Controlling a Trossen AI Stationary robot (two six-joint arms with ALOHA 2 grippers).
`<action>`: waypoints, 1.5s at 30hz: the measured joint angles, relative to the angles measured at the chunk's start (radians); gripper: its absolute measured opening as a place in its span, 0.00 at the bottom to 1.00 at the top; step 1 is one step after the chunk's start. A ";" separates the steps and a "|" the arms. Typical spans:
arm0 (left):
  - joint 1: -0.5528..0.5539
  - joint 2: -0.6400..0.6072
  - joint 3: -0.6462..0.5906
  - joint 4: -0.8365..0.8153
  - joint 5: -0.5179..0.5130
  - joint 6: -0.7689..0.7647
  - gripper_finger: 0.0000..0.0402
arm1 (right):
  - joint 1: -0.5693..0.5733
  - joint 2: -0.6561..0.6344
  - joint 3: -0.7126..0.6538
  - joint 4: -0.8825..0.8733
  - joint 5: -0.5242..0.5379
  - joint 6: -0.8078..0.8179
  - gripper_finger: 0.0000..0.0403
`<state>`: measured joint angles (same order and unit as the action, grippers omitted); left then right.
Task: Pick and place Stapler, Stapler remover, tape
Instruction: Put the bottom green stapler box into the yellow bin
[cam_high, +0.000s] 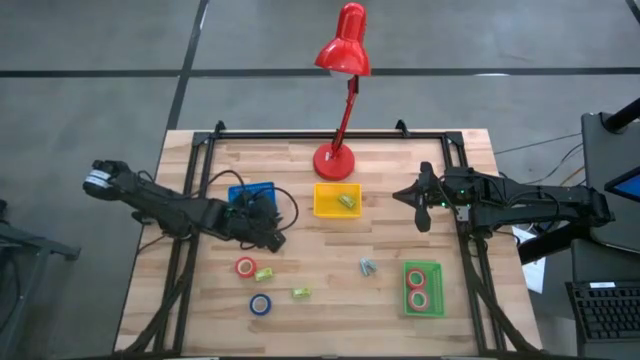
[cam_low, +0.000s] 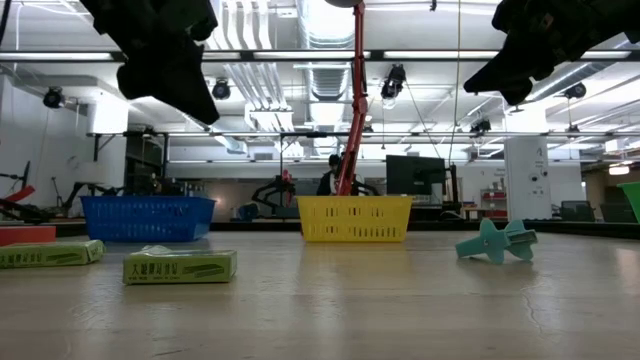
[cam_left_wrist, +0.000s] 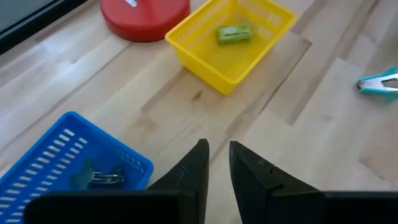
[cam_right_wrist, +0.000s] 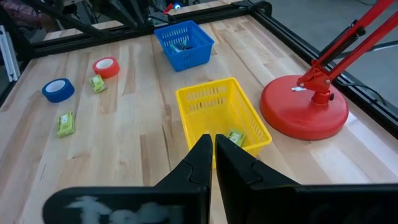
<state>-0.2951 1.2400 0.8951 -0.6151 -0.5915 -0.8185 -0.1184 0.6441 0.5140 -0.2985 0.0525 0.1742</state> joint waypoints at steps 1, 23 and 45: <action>-0.004 0.000 0.000 0.005 0.000 0.000 0.17 | 0.000 0.000 0.000 0.000 0.000 0.001 0.04; -0.077 0.106 -0.035 0.270 0.029 0.014 0.17 | 0.000 0.000 0.000 0.000 0.000 -0.001 0.04; -0.179 0.233 -0.035 0.440 0.147 0.058 0.17 | 0.000 0.000 0.000 -0.001 0.000 0.000 0.04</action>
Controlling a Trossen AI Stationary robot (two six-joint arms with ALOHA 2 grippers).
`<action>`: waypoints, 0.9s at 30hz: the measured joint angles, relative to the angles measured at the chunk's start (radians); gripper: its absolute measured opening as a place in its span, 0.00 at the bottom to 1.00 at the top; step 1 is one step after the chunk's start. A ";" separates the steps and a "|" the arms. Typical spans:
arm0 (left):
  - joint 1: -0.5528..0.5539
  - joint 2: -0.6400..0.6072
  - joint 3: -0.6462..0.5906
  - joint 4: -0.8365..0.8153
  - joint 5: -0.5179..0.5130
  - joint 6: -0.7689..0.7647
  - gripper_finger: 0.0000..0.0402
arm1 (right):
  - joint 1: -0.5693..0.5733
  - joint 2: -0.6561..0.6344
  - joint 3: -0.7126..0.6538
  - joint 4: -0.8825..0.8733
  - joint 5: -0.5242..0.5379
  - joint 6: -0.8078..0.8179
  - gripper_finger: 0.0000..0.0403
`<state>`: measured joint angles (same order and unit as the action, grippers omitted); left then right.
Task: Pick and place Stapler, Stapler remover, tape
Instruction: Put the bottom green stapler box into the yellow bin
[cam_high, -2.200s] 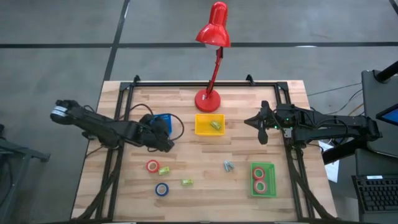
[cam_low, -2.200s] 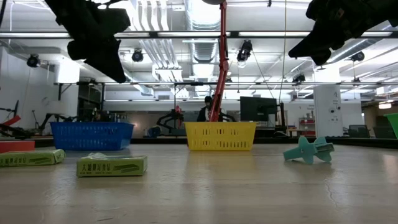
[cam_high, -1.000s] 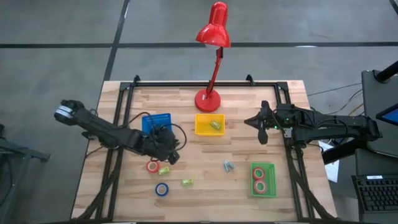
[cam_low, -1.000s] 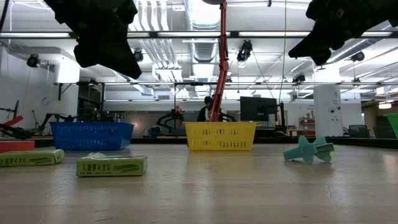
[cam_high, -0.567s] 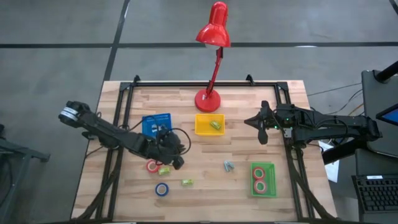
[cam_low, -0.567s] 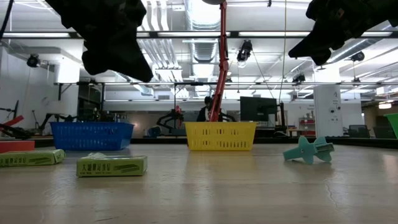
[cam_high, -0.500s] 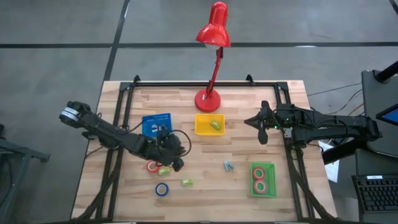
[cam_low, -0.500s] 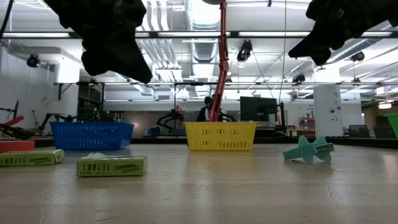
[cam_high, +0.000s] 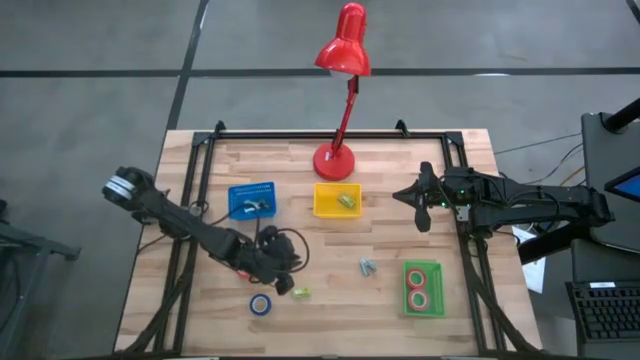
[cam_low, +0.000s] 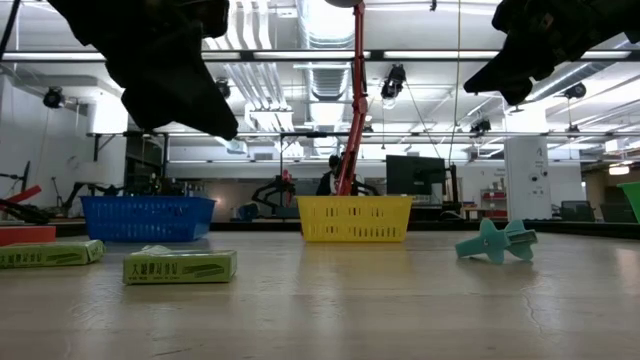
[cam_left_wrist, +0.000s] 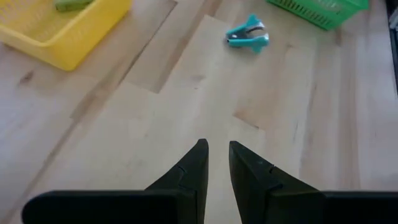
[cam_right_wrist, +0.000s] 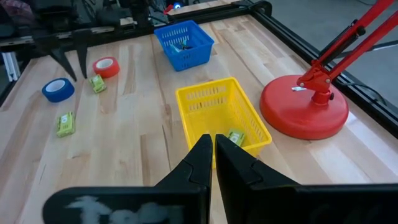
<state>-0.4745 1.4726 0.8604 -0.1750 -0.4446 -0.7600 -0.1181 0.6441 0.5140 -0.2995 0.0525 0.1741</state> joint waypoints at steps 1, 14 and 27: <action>-0.002 0.006 0.000 0.009 0.000 -0.001 0.17 | 0.000 0.000 0.000 0.000 0.000 0.001 0.04; -0.012 0.046 0.000 0.091 0.000 0.005 0.17 | 0.000 0.000 0.000 0.000 0.000 -0.001 0.04; -0.012 0.049 0.001 0.097 -0.009 0.024 0.17 | 0.000 0.000 0.000 0.000 0.000 0.001 0.04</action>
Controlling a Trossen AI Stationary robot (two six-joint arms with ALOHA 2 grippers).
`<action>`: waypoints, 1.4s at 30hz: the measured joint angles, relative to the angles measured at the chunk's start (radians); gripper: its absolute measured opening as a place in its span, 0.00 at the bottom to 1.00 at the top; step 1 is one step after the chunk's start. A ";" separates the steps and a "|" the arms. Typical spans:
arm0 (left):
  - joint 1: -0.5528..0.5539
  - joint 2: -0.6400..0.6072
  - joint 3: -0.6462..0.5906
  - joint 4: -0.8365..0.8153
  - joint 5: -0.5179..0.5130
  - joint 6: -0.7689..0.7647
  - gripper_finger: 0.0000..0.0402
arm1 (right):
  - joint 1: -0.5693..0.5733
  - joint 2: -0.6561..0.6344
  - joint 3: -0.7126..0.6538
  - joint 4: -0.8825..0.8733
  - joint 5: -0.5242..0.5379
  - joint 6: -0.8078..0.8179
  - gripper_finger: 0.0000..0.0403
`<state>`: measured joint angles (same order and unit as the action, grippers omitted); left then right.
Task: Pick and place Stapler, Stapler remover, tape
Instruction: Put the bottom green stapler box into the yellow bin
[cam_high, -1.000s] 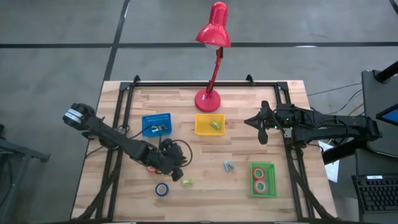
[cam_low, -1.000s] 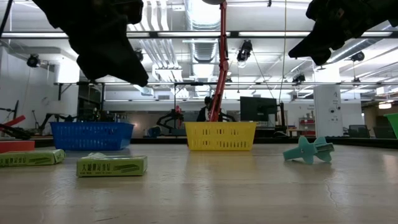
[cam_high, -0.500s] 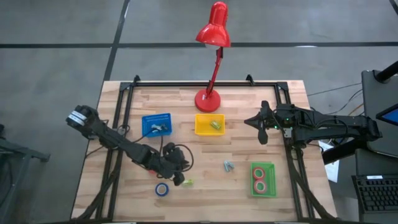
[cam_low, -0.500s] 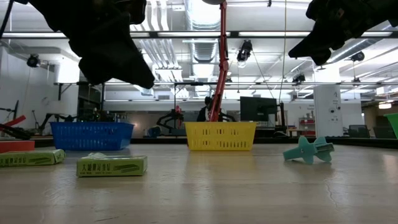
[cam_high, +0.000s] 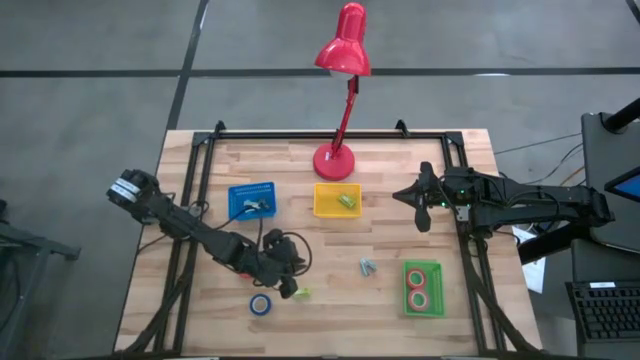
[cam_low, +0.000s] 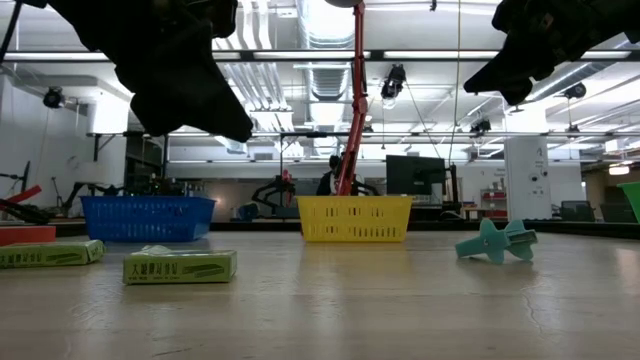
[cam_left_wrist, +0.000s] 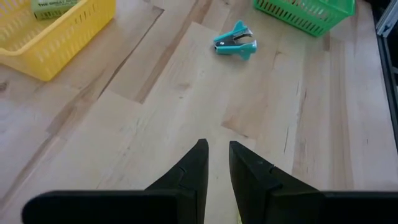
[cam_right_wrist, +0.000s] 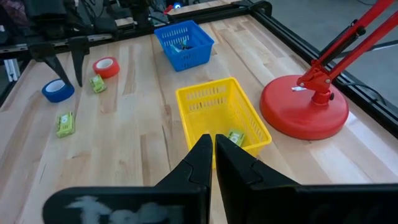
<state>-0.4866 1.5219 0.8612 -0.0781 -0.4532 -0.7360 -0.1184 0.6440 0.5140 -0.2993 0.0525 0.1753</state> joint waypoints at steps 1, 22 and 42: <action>0.000 0.000 0.000 0.000 0.000 0.000 0.17 | 0.000 0.000 0.000 0.000 0.000 -0.001 0.04; -0.001 0.000 0.000 0.000 -0.016 0.005 0.17 | 0.000 0.000 0.000 0.000 0.000 -0.002 0.04; -0.003 0.000 0.000 -0.004 0.112 0.020 0.17 | 0.000 0.000 0.000 0.000 0.000 -0.002 0.04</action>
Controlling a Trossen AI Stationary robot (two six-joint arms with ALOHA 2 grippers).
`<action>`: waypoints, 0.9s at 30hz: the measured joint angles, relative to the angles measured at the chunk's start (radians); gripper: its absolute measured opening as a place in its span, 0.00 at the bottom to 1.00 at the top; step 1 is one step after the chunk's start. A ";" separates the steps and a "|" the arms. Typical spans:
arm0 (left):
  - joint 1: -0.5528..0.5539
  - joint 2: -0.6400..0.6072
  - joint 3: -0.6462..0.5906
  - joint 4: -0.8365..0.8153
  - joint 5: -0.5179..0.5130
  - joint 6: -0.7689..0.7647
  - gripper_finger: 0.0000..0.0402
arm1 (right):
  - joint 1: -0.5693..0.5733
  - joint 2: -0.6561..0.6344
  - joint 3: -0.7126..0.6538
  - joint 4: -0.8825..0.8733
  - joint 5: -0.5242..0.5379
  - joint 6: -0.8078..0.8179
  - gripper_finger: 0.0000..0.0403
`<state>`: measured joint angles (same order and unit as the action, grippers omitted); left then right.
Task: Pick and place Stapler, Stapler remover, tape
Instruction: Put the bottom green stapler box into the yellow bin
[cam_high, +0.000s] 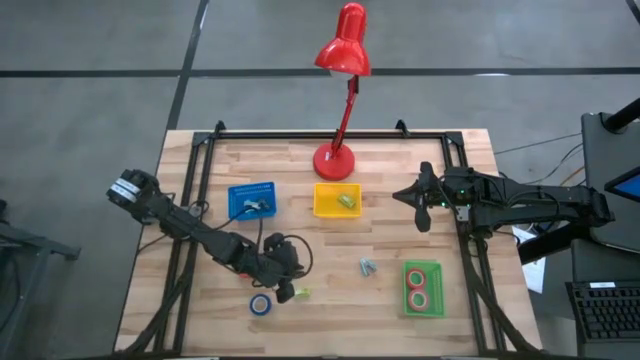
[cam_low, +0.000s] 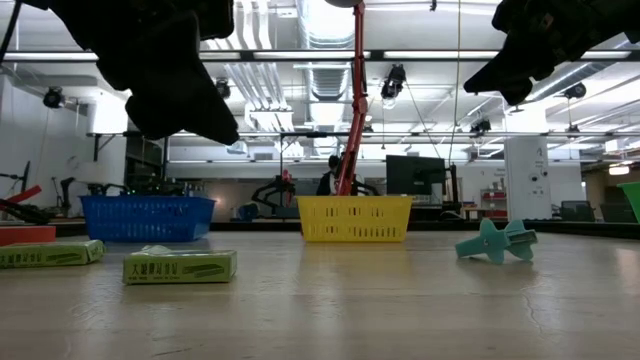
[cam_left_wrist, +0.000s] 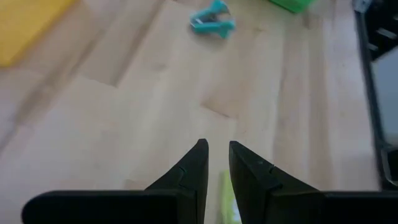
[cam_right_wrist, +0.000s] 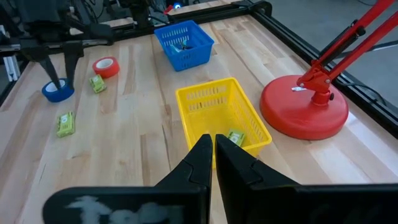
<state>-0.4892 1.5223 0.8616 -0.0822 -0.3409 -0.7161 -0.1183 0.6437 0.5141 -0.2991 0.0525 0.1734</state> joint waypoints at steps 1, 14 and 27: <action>0.000 0.000 0.000 0.000 0.022 0.000 0.17 | 0.000 0.000 0.000 0.000 0.000 0.001 0.04; -0.046 0.083 0.001 0.045 0.168 0.044 0.36 | 0.000 0.000 0.000 0.000 0.000 0.000 0.04; -0.047 0.144 0.016 0.092 0.169 0.036 0.61 | 0.000 0.000 0.000 0.000 0.000 0.002 0.04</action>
<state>-0.5358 1.6664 0.8772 0.0101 -0.1715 -0.6799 -0.1181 0.6439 0.5140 -0.2993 0.0525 0.1752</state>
